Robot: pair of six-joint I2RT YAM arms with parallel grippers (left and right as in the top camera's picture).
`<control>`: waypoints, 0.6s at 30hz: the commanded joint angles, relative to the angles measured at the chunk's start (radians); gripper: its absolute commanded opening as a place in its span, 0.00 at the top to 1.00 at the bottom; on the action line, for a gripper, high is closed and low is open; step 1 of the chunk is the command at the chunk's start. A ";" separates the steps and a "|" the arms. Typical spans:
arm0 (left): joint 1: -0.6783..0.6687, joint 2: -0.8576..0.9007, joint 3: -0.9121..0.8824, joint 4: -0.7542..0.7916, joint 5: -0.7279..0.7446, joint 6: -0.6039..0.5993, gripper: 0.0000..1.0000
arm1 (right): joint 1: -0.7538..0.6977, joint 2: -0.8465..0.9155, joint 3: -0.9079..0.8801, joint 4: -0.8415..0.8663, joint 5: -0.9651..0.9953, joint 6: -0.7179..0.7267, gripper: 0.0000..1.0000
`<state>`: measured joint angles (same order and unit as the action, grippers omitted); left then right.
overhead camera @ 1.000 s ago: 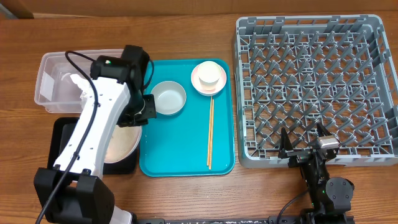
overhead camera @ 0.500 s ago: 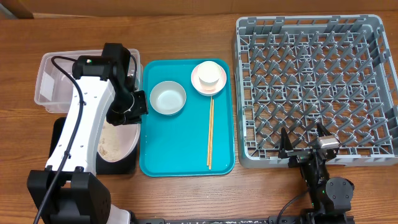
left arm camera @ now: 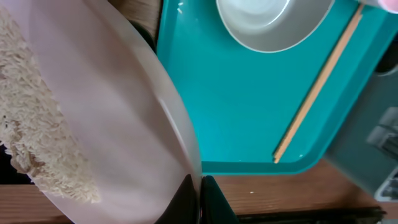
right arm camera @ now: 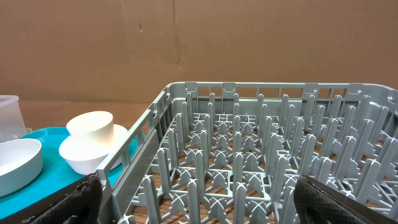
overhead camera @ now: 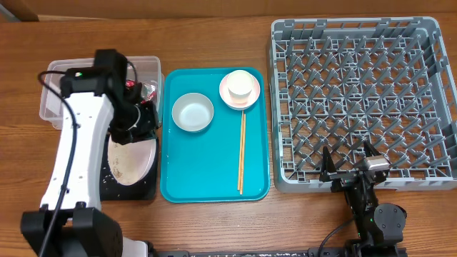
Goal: Sort waste into correct bins and load items into the dishwasher
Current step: 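Tilt the white plate steeply with the left gripper, pouring rice onto the black tray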
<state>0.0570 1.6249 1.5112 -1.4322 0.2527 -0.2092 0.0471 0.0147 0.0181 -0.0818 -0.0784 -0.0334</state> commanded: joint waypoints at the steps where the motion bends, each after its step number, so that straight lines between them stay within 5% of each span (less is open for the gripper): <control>1: 0.035 -0.048 -0.005 0.001 0.077 0.054 0.96 | -0.003 -0.011 -0.010 0.005 -0.002 0.003 0.00; 18: 0.186 -0.060 -0.087 0.050 0.220 0.121 0.96 | -0.003 -0.011 -0.010 0.005 -0.002 0.003 0.00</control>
<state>0.2184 1.5902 1.4590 -1.3960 0.4206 -0.1211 0.0471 0.0147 0.0181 -0.0818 -0.0784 -0.0334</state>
